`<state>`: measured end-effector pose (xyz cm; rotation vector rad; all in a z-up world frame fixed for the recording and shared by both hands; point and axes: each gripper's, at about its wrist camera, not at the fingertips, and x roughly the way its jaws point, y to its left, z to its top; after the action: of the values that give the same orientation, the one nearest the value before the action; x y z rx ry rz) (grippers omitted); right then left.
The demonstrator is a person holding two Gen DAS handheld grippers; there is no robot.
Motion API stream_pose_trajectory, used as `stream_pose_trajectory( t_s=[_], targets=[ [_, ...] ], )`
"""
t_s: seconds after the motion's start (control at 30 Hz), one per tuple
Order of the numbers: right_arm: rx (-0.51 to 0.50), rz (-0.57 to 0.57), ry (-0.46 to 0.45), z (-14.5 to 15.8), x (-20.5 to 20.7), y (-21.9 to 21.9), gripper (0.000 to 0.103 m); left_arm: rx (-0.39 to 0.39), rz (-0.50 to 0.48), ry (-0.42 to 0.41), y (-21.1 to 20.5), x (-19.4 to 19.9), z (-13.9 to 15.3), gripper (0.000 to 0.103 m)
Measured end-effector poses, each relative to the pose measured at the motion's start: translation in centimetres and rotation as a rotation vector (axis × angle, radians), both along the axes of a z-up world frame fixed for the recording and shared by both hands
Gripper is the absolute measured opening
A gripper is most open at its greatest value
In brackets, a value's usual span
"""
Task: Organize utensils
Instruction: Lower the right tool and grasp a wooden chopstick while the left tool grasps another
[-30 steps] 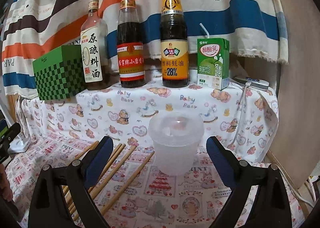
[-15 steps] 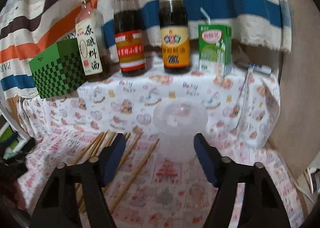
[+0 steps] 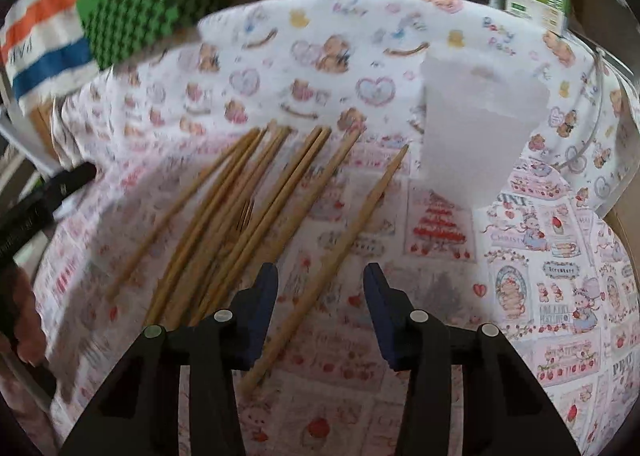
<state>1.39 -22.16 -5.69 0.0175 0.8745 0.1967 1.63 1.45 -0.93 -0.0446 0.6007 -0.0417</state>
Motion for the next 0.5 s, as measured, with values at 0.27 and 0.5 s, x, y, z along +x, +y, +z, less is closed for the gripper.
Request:
stream_pose_trajectory(
  t_s=[0.27,0.5],
  targets=[
    [-0.051,0.020,0.018,-1.1,-0.4,1.1,0.021,0.120,-0.059,0.140,-2.3,1.1,-1.7,0.076],
    [-0.054,0.005,0.012,-0.6,-0.8,0.5,0.008,0.138,-0.128,0.172,-3.7,0.7,-2.2,0.076]
  ],
)
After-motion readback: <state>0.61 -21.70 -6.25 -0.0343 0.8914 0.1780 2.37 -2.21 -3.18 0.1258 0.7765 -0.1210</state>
